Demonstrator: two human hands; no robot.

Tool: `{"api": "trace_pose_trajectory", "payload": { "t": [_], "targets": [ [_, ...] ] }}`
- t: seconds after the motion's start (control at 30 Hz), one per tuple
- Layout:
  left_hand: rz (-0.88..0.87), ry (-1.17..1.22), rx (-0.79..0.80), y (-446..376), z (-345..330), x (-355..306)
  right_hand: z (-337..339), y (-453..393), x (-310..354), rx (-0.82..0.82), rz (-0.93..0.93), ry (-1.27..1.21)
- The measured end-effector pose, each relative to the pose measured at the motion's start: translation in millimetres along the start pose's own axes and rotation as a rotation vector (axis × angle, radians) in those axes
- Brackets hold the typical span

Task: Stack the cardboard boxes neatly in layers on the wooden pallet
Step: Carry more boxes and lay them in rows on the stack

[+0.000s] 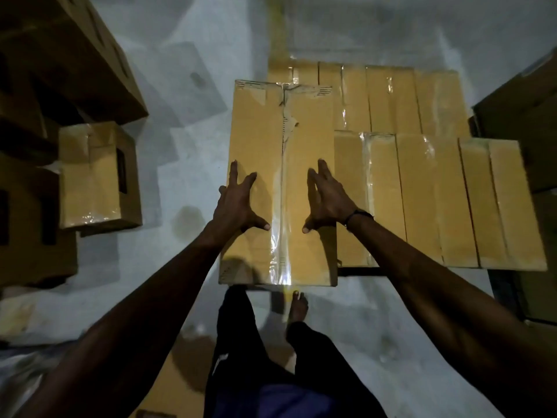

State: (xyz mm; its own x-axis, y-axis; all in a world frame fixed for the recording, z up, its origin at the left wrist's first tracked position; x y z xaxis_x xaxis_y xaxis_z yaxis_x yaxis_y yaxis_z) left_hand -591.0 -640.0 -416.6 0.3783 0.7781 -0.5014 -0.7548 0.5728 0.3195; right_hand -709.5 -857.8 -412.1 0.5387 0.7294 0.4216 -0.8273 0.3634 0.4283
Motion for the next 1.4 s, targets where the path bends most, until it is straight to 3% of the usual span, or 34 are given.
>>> {"api": "trace_pose_trajectory", "payload": {
  "t": [0.3, 0.63, 0.93, 1.07, 1.17, 1.4],
  "targets": [
    [0.041, 0.002, -0.023, -50.2, -124.8, 52.7, -94.9, -69.0, -80.5, 0.000, 0.050, 0.016],
    [-0.030, 0.021, -0.063, -117.5, -246.4, 107.3, -189.2, -139.2, -164.2, -0.037, 0.055, 0.025],
    [0.013, 0.083, -0.094, -120.5, -265.4, 105.3, -195.9, -138.1, -194.3, -0.065, 0.105, -0.001],
    [0.037, 0.122, -0.101, -118.7, -263.1, 101.7, -186.3, -118.3, -204.2, -0.307, 0.160, 0.044],
    [0.033, 0.123, -0.102, -120.3, -264.1, 99.7, -183.7, -109.2, -221.2, -0.408, 0.080, 0.058],
    [0.028, 0.104, -0.117, -125.1, -267.9, 98.7, -201.1, -104.4, -252.2, -0.275, 0.042, 0.033]
  ]
}}
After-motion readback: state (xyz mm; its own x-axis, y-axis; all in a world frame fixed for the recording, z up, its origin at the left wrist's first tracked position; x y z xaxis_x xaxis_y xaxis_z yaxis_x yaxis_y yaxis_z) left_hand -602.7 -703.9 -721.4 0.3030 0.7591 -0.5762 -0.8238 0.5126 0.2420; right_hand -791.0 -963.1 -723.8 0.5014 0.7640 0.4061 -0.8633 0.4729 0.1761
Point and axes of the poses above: each hand's wrist, its own y-axis away from the middle knuckle, its own z-axis out of the back of the hand, x = y × z, the point moved 1 cm from there along -y, towards the middle knuckle, and after that the axes turned 7 degrees about -x, right-handed, at the moved point
